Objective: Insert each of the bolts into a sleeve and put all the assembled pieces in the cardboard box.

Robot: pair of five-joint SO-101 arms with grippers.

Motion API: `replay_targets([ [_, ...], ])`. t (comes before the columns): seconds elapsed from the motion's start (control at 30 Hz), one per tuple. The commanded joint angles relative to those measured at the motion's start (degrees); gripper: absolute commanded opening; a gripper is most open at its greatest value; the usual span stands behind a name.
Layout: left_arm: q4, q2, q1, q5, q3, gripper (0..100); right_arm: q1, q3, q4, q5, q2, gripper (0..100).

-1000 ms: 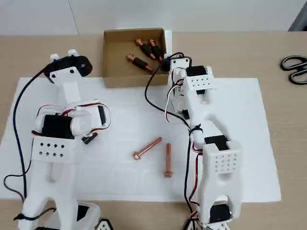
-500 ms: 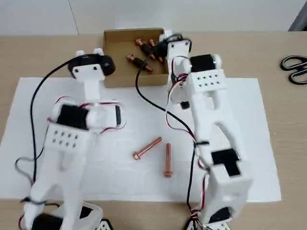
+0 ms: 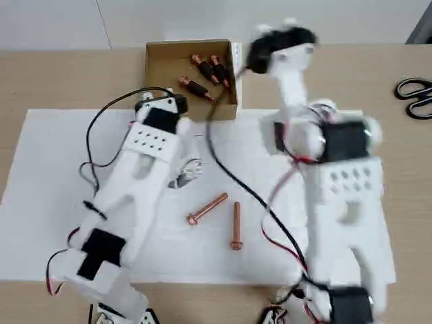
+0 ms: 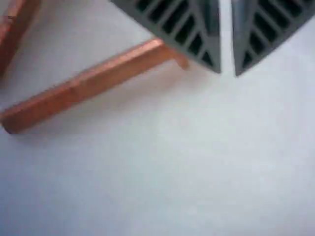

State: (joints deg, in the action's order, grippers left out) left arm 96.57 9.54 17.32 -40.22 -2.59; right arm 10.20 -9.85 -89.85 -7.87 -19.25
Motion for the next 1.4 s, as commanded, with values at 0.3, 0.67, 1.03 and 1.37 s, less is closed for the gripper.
replay_targets([
  [0.3,3.8,0.9,6.2,6.6,-10.1,1,-19.9,47.9,21.6,0.6,-33.7,0.8],
  [0.67,3.9,1.0,6.3,47.8,-7.1,1,-27.2,83.6,31.6,0.2,-69.8,0.9],
  [1.03,3.9,1.1,8.8,49.1,2.2,1,-29.8,95.9,31.6,0.2,-82.7,0.9],
  [1.37,3.8,1.1,15.8,48.9,7.4,13,-29.8,95.9,31.3,0.1,-82.9,0.9],
])
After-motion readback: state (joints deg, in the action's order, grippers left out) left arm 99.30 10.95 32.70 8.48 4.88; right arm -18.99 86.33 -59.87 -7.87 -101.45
